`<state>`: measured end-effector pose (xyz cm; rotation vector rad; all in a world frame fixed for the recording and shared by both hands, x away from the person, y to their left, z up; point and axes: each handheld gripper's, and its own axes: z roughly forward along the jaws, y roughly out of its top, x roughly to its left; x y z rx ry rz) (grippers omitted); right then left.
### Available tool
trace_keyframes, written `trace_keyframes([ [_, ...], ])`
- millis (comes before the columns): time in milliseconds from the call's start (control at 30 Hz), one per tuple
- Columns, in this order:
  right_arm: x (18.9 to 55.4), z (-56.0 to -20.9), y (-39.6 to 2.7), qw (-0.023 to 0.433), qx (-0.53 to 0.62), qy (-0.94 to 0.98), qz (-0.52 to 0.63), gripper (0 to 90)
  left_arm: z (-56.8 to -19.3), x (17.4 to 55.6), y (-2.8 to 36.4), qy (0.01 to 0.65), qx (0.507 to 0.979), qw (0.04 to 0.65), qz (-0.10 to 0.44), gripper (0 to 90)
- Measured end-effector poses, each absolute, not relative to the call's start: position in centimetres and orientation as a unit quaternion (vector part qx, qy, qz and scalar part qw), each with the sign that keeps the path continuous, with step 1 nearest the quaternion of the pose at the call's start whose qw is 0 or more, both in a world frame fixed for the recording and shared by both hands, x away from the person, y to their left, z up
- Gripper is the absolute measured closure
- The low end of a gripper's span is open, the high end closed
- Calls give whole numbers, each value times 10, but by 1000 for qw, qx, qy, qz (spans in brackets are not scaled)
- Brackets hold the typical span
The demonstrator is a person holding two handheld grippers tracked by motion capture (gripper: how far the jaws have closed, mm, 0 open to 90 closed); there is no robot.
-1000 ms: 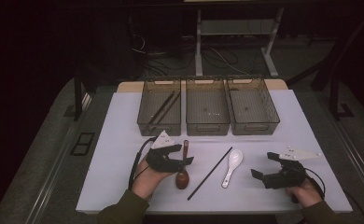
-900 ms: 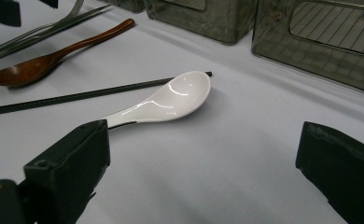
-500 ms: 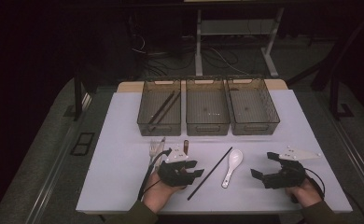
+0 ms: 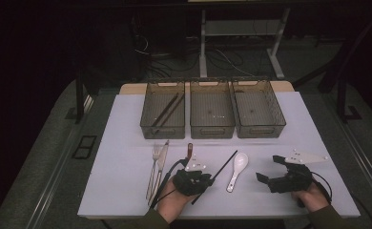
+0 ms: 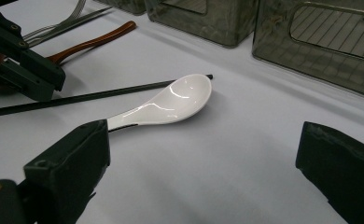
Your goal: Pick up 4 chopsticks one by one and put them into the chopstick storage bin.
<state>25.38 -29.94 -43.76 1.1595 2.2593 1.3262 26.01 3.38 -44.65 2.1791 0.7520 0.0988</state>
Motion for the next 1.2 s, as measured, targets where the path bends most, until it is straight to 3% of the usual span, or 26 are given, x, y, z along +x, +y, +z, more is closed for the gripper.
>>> trace_keyframes([
  [467,256,-438,-297,137,399,783,458,26,-451,258,27,281,878,380,74,823],
  [1200,256,-438,-297,136,398,783,458,26,-451,264,32,331,851,404,61,852],
])
